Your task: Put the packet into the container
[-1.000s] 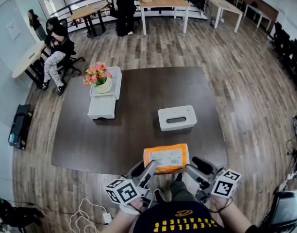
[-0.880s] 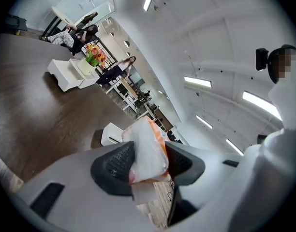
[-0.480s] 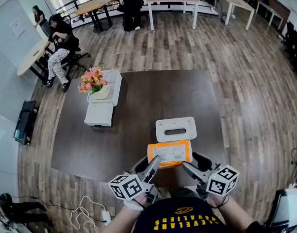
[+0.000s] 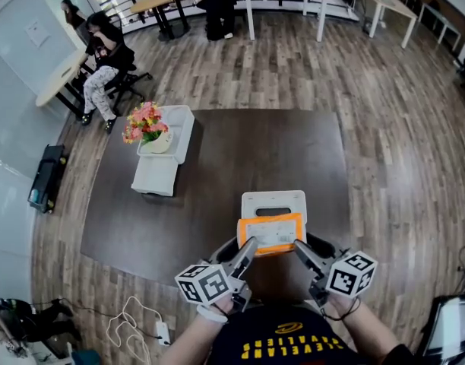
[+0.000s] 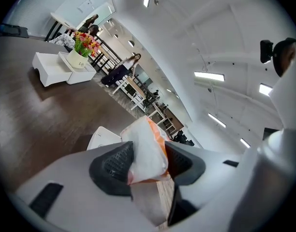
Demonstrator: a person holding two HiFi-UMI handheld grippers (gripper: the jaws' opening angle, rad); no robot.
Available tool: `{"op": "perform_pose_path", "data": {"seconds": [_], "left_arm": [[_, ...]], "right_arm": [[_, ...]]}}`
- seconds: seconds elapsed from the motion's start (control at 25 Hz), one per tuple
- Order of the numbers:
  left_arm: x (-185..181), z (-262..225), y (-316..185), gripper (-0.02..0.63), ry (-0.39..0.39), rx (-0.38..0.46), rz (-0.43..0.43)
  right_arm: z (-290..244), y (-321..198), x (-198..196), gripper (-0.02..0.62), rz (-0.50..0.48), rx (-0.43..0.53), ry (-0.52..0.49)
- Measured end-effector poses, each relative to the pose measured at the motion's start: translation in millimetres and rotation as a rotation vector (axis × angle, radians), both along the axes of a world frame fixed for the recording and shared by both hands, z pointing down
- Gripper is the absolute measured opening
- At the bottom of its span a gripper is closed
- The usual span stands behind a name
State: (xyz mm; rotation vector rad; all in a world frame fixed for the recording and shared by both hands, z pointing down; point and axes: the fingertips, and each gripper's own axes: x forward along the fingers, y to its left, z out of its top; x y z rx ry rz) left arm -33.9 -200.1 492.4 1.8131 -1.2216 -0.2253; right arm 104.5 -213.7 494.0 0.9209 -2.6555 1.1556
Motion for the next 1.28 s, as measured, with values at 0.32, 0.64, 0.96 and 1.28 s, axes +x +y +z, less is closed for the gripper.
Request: {"op": "perform_pose_path", "data": {"seconds": [0.32, 0.64, 0.96, 1.28], "left_arm": [[6, 16, -27, 0.189, -0.031, -0.042, 0.03], [7, 31, -48, 0.195, -0.055, -0.064, 0.12], [1, 63, -65, 0.204, -0.204, -0.11, 0.28], [2, 93, -79, 0.204, -0.252, -0.18, 0.391]], "right_arm": [[17, -28, 7, 0.134, 0.03, -0.032, -0.03], [31, -51, 9, 0.121, 0.073, -0.065, -0.05], [61, -67, 2, 0.104, 0.081, -0.093, 0.007], [85, -75, 1, 0.098, 0.099, -0.117, 0.089]]}}
